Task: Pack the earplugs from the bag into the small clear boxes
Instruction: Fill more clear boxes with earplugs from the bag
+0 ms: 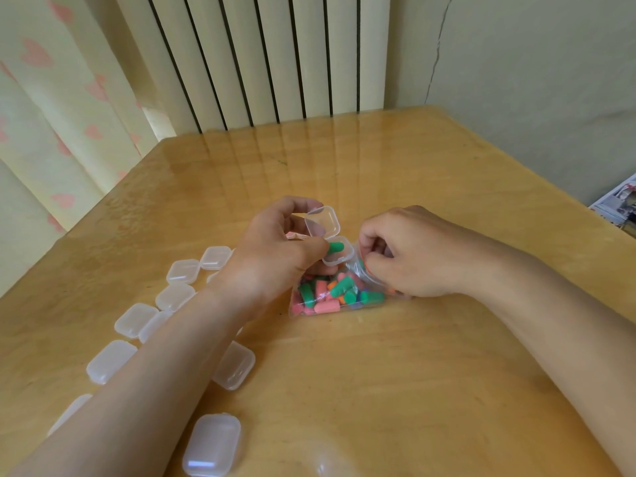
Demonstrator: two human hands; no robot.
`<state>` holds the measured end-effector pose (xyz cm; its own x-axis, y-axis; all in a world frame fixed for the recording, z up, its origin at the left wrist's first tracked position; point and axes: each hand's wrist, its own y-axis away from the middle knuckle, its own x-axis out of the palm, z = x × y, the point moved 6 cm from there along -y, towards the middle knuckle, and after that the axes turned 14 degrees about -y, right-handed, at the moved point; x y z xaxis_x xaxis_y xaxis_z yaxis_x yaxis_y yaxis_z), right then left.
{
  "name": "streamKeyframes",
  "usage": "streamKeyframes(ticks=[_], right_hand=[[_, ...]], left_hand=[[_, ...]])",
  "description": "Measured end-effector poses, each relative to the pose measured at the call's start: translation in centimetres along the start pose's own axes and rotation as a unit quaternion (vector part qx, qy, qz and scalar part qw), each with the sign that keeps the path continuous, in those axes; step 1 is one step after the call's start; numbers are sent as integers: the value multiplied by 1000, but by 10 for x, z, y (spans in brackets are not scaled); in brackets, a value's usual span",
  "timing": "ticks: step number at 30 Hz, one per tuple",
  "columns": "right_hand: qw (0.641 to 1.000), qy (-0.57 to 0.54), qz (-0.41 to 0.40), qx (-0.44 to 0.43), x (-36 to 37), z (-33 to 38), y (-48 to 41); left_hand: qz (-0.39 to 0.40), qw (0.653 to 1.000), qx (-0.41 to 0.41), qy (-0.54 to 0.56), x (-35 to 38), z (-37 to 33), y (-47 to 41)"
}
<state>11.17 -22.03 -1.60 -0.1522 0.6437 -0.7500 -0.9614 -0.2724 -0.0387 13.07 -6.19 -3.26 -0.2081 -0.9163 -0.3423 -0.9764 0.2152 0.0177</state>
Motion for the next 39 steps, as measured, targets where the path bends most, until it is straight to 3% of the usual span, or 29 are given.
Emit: streamKeyframes(ticks=[11, 19, 33, 39], right_hand=[[998, -50, -28, -7, -14, 7, 8], [981, -158, -114, 8, -40, -7, 5], [907, -299, -209, -209, -53, 21, 16], [935, -258, -141, -199, -32, 22, 13]], left_hand=[[0, 1000, 1, -3, -2, -2, 1], [-4, 1000, 15, -1, -5, -4, 1], [-1, 998, 61, 8, -6, -7, 2], [38, 994, 61, 86, -1, -12, 4]])
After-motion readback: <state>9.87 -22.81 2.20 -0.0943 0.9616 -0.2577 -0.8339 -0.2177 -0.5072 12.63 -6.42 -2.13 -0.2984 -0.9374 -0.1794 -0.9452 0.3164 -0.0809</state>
